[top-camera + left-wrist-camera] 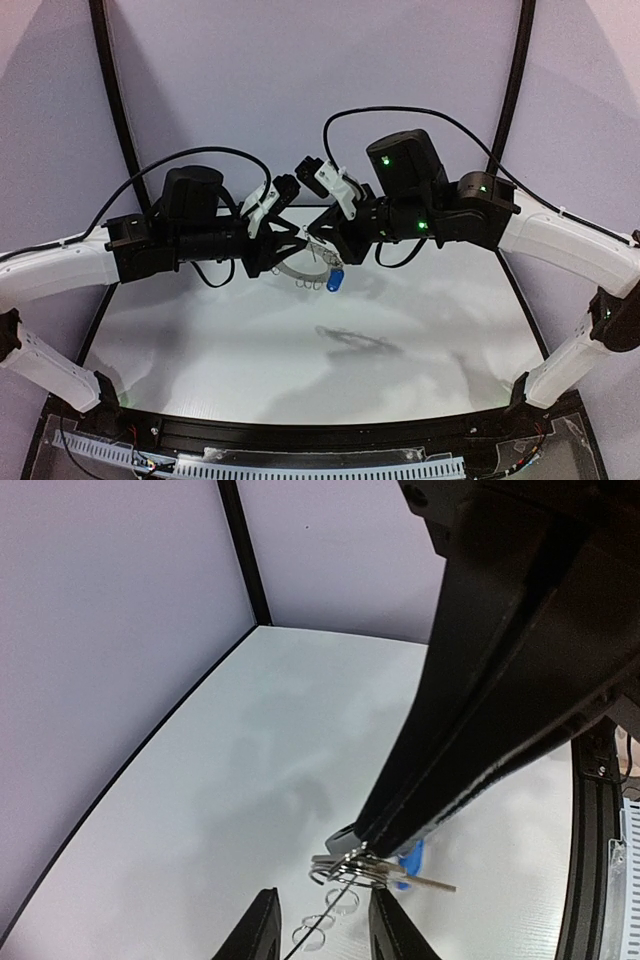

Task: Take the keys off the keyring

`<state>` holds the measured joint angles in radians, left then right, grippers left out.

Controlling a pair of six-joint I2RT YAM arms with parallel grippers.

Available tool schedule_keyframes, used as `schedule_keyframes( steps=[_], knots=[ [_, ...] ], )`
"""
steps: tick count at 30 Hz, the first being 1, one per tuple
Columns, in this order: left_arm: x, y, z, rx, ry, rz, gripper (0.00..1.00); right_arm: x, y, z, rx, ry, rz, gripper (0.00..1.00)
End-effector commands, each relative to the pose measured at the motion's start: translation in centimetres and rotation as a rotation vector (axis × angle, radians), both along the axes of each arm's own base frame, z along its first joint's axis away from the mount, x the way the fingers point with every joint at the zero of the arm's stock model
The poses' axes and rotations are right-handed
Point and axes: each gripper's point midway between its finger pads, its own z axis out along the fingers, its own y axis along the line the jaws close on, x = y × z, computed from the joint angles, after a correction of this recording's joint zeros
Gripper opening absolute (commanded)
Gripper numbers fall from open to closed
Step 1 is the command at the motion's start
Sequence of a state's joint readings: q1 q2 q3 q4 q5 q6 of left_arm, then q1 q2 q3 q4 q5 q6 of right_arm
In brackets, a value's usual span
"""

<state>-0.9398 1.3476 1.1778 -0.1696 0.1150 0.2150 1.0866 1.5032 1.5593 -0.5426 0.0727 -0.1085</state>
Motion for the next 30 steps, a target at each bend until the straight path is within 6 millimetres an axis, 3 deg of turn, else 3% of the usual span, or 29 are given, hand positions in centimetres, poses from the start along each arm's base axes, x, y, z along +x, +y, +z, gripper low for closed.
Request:
schedule_keyframes(
  steps=[1, 5, 14, 21, 30],
  knots=[
    [-0.2, 0.2, 0.9, -0.018, -0.032, -0.01, 0.3, 0.0, 0.9, 3.0, 0.095, -0.027, 0.001, 0.0],
    [0.4, 0.2, 0.9, -0.01, -0.051, 0.01, 0.3, 0.1, 0.9, 3.1, 0.1, -0.031, -0.004, 0.0],
    [-1.0, 0.5, 0.0, 0.053, -0.062, -0.066, 0.33, 0.8, 0.8, 3.3, 0.089, -0.046, -0.04, 0.0],
    [0.8, 0.6, 0.6, 0.033, -0.102, 0.02, 0.29, 0.0, 1.2, 3.3, 0.107, -0.032, 0.011, 0.0],
    [0.2, 0.0, 1.2, 0.005, -0.113, -0.028, 0.31, 0.7, 1.3, 2.9, 0.099, -0.021, -0.029, 0.0]
  ],
)
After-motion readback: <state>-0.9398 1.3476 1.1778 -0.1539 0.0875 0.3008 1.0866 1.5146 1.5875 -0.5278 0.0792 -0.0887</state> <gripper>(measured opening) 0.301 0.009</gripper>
